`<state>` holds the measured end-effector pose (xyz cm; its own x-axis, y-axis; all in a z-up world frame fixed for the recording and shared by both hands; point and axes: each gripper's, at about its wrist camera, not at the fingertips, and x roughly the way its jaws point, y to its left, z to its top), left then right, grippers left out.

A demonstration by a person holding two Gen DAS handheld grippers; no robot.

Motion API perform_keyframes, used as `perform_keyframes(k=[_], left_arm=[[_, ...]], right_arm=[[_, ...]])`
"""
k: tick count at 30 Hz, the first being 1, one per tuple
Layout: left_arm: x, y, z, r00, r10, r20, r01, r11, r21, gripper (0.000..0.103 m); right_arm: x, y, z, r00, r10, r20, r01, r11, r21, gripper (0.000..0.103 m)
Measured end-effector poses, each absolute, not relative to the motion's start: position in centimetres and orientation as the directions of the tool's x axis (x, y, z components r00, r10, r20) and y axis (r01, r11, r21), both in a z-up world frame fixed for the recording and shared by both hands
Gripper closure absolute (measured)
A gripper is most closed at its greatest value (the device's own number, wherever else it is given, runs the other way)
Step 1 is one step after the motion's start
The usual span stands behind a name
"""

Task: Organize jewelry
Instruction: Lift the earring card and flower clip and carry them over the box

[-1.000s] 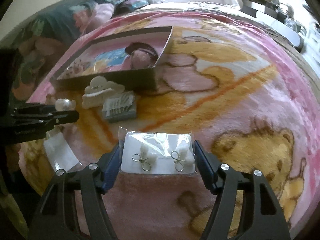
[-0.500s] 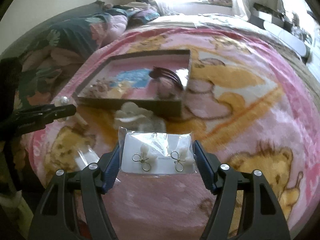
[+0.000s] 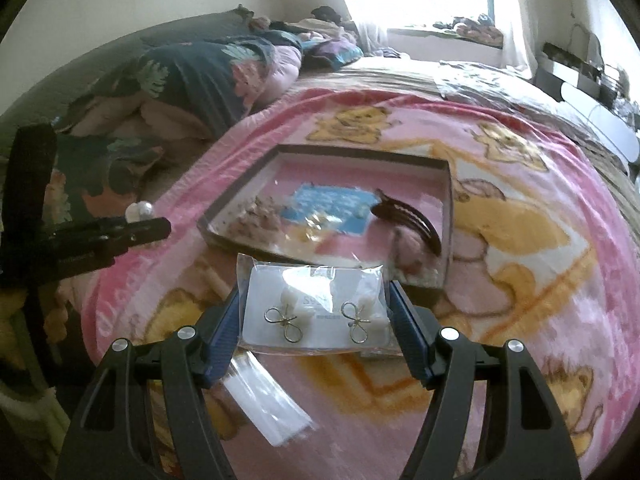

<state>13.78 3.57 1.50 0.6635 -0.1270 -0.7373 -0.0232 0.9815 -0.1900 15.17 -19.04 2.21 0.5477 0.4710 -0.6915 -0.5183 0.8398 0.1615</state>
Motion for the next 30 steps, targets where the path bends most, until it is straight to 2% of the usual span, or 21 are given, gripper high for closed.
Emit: perform_keyframes(k=[9,30], left_arm=[[14.8,4.6,2.3,0.678,-0.100,-0.728,-0.043,0.984,-0.175,0.068],[21.3,3.7,2.3,0.656,-0.068,-0.752,-0.033,0.992,-0.120,0.068]], right_arm=[[16.7,-17.8,4.1,0.575,0.500,-0.647,-0.536,0.828,0.164,0.035],[22.8,-18.0,4.4,0.610,0.487,-0.626,-0.531,0.837,0.134,0.035]])
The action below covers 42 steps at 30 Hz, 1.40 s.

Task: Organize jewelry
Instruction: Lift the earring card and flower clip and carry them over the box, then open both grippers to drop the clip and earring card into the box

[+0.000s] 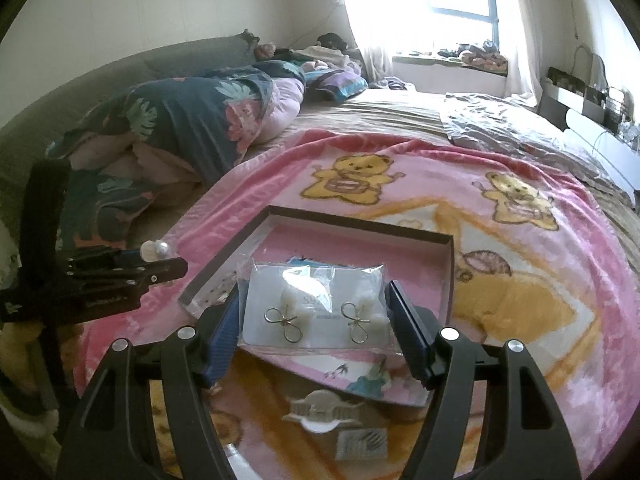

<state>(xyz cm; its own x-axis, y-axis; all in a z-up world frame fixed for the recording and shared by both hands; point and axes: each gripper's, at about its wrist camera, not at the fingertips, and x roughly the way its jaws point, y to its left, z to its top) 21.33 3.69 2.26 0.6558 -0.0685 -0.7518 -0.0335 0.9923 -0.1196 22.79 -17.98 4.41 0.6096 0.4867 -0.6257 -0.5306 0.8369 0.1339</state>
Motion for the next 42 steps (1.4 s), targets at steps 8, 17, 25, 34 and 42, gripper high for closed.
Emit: perform_keyframes(k=[8,17,25,34,42], left_arm=[[24.0,2.8,1.2,0.632,-0.065,-0.772,-0.030,0.994,-0.108,0.068],[26.5,2.1,-0.7,0.598,-0.070,-0.798,-0.035,0.993,-0.113,0.068],[28.1,1.2,-2.9,0.567,-0.047,-0.822,-0.037,0.996,-0.082,0.068],[29.0,1.1,-4.2,0.548,-0.040,-0.835,-0.040,0.996,-0.074,0.068],[29.2,1.0,-4.3,0.550,-0.039,-0.834,-0.034,0.997,-0.069,0.067]], right_arm=[[24.9,-18.6,2.6,0.602,0.469,-0.646,-0.511,0.848,0.140,0.035],[26.1,-18.5,-0.4,0.557,0.438,-0.706,-0.507,0.852,0.128,0.035],[26.5,-16.9,-2.9,0.503,0.428,-0.751,-0.540,0.834,0.114,0.035],[26.4,-15.1,-4.7,0.465,0.424,-0.778,-0.559,0.822,0.114,0.035],[26.1,-14.2,-5.4,0.444,0.421,-0.791,-0.571,0.813,0.112,0.026]])
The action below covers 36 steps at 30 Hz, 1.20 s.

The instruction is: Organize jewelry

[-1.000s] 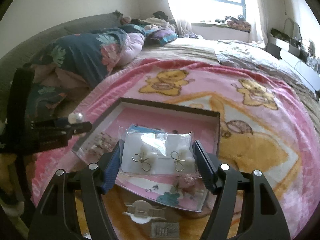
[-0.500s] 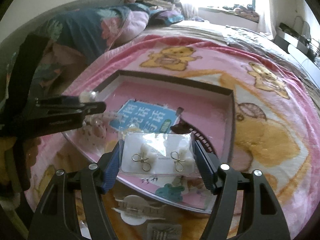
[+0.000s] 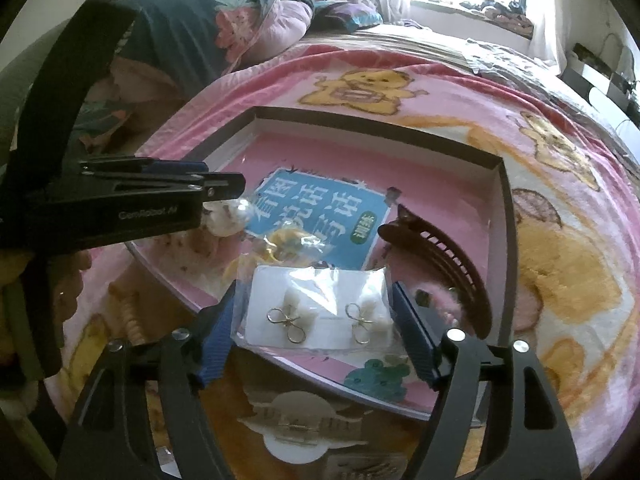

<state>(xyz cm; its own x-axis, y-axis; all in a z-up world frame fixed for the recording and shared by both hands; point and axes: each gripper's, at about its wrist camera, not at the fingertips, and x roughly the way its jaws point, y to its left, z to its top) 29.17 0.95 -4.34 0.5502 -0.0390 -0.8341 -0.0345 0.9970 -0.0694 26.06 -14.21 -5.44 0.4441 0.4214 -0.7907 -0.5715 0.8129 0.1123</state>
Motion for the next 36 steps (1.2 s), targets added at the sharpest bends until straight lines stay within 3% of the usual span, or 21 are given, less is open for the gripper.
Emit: perform_keyframes(k=[4,16,21,36], left_arm=[[29.1,0.9,-4.2,0.552,-0.041,-0.833,-0.036,0.997,-0.072,0.067],[28.0,1.4,-2.0,0.582,-0.058,-0.811,-0.051,0.993,-0.108,0.066],[26.8,1.5,-0.4,0.608,-0.054,-0.792,-0.062,0.992,-0.114,0.058],[22.2,1.6,4.8,0.679,-0.052,-0.732,-0.071,0.988,-0.137,0.014]], right_arm=[[25.9,-14.7,-4.7,0.460,0.422,-0.781,-0.563,0.819,0.111,0.015],[25.5,-18.3,-1.0,0.562,0.401,-0.723,-0.505,0.859,0.084,0.006],[25.3,-19.7,0.3,0.586,0.414,-0.697,-0.489,0.866,0.104,0.006],[22.7,-21.9,4.7,0.653,0.443,-0.614,-0.474,0.872,0.126,0.005]])
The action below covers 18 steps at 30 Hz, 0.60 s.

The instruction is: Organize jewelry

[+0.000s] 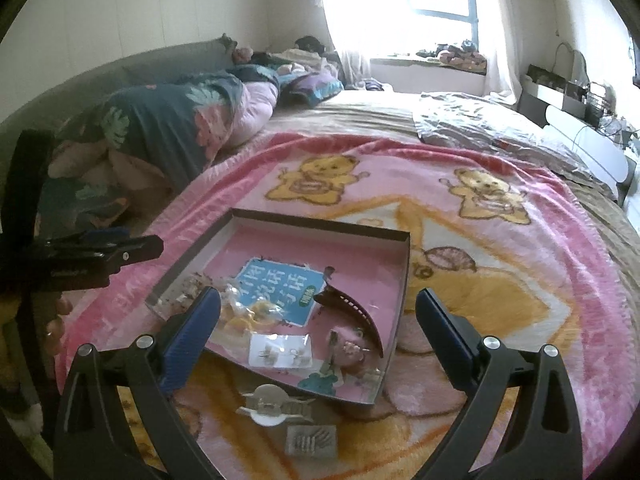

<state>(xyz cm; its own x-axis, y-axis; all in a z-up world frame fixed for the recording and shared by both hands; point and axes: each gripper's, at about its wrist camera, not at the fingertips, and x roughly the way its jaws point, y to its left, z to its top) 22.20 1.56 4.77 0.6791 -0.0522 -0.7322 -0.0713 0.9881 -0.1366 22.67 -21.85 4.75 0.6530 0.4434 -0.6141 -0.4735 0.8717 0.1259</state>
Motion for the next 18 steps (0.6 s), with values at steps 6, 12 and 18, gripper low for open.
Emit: perform_keyframes(k=[6,12,18], left_arm=[[20.6,1.1,6.0,0.696,-0.063,-0.715,-0.058,0.988,-0.144,0.010],[19.0,0.6,7.3,0.716,-0.084,-0.693,-0.038,0.987,-0.159,0.010],[17.3,0.3,8.6,0.736,-0.097,-0.670,-0.021,0.986,-0.166,0.010]], right_arm=[[20.8,-23.7,6.5,0.688,0.446,-0.573,-0.442,0.883,0.156,0.005],[19.2,-26.2,7.0,0.708,0.437,-0.555,-0.394,0.896,0.204,0.004],[17.5,-27.2,8.0,0.726,0.433,-0.534,-0.380,0.900,0.213,0.004]])
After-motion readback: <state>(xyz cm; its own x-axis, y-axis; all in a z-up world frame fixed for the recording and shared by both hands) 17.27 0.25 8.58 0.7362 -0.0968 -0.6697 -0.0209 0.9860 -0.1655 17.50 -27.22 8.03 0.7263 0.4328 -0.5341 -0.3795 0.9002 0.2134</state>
